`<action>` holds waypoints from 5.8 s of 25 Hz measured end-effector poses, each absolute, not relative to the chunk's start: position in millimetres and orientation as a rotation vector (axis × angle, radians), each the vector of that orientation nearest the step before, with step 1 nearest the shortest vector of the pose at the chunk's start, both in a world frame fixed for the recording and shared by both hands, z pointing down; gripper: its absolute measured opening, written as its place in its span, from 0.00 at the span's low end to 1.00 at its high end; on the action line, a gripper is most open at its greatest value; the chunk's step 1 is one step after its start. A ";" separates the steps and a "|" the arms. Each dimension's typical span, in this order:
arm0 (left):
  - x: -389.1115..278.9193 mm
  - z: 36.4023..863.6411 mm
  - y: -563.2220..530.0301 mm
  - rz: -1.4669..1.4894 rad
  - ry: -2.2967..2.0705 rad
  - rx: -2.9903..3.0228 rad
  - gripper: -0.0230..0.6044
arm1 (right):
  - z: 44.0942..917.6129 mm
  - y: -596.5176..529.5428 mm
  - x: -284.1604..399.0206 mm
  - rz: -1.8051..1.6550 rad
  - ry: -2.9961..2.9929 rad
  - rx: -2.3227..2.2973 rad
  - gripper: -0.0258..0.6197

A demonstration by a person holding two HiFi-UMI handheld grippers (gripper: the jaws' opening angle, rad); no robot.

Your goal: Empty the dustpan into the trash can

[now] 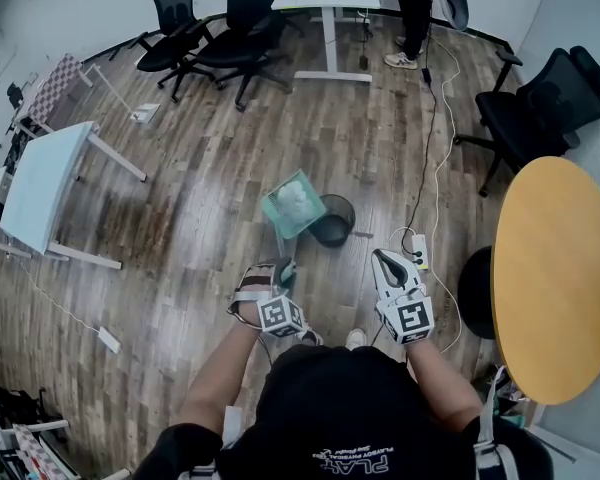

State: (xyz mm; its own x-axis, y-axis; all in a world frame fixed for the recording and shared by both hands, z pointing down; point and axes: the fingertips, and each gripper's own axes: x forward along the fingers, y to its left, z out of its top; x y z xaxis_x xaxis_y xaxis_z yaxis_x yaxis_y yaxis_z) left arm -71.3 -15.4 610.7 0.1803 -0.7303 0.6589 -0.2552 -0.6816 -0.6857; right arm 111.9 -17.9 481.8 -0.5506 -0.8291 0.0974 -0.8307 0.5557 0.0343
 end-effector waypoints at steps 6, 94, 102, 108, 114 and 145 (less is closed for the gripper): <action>-58.6 620.6 -10.3 -1.589 0.744 -2.001 0.20 | 482.1 -11.4 118.8 0.037 -2.701 1.433 0.08; -32.4 615.1 -14.4 -1.497 0.739 -2.202 0.20 | 495.5 -32.6 113.0 0.080 -2.694 1.381 0.08; -90.2 592.9 -55.4 -1.321 1.397 -2.435 0.20 | 498.9 -45.0 97.4 0.087 -2.700 1.328 0.08; -131.8 592.8 -64.8 -1.138 1.797 -2.564 0.20 | 501.7 -53.4 79.6 0.075 -2.712 1.290 0.08; -170.8 578.7 -77.9 -0.969 2.060 -2.596 0.20 | 507.4 -66.8 64.8 0.096 -2.698 1.274 0.08; -274.5 772.5 -186.0 -1.393 2.154 -2.637 0.20 | 638.1 -177.4 -39.1 0.404 -2.500 1.379 0.08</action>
State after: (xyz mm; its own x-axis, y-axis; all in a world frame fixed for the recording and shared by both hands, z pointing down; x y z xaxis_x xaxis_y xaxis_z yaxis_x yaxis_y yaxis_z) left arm -274.5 -186.0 772.5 0.0961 -0.5862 0.8044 -0.9741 -0.2215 -0.0451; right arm -39.1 -177.4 638.1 -0.5170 -0.7796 0.3535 -0.8513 0.5116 -0.1166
